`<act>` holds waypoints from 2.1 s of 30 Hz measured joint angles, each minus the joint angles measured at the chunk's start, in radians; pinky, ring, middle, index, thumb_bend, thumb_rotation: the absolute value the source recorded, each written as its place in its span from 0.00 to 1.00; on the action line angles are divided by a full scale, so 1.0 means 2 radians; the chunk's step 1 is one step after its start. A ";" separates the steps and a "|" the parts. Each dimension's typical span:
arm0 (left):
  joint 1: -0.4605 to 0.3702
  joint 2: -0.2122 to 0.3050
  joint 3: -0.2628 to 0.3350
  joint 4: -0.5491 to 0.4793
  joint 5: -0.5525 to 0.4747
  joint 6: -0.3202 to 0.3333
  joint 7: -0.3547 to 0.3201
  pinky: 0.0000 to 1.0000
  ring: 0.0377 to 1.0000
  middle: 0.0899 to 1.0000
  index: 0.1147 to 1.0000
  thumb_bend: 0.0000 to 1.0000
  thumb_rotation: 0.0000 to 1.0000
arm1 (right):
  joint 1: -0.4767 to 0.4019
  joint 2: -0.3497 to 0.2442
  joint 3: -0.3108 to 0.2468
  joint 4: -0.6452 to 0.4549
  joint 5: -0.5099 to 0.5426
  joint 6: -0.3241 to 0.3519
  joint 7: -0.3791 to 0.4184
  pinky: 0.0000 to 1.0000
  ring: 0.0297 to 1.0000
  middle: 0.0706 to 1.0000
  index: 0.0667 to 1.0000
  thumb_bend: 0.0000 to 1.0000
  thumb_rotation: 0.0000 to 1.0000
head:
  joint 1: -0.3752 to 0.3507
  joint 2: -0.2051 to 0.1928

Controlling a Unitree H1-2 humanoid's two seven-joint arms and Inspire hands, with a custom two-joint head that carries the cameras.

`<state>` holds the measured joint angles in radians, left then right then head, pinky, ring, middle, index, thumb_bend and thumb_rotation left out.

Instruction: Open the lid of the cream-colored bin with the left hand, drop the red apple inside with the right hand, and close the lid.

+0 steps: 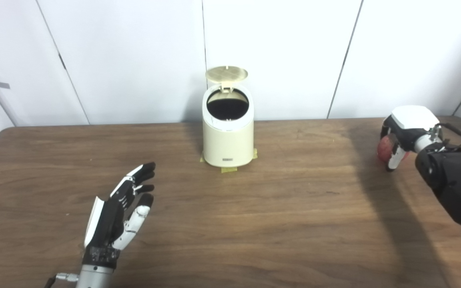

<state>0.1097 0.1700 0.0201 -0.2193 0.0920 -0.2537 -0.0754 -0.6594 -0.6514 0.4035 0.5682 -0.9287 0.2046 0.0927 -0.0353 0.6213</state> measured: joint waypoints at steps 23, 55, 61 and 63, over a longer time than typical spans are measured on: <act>0.000 -0.001 -0.002 0.004 0.016 0.004 0.002 0.78 0.85 0.86 0.83 0.49 0.76 | 0.037 0.018 -0.056 -0.358 0.022 -0.057 0.082 0.43 0.44 0.50 0.43 0.52 0.00 | -0.002 -0.002; -0.003 -0.005 -0.015 0.023 0.020 0.001 0.021 0.75 0.85 0.86 0.84 0.52 0.96 | -0.045 0.198 -0.035 -0.236 -0.024 -0.148 -0.016 0.31 0.39 0.52 0.44 0.51 0.00 | 0.007 -0.007; -0.003 -0.005 -0.019 0.023 0.025 0.001 0.022 0.74 0.84 0.86 0.83 0.52 0.93 | -0.063 0.212 -0.022 -0.165 -0.025 -0.166 -0.060 0.33 0.40 0.53 0.43 0.51 0.00 | 0.010 -0.007; -0.003 -0.005 -0.019 0.023 0.029 0.001 0.023 0.74 0.84 0.86 0.83 0.51 0.93 | -0.067 0.214 -0.017 -0.144 -0.025 -0.167 -0.072 0.33 0.40 0.53 0.43 0.51 0.00 | 0.011 -0.005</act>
<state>0.1030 0.1595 -0.0184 -0.1740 0.1507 -0.2511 -0.0289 -0.7931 -0.2226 0.3690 0.2808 -0.9781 -0.1300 -0.0505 -0.0138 0.6105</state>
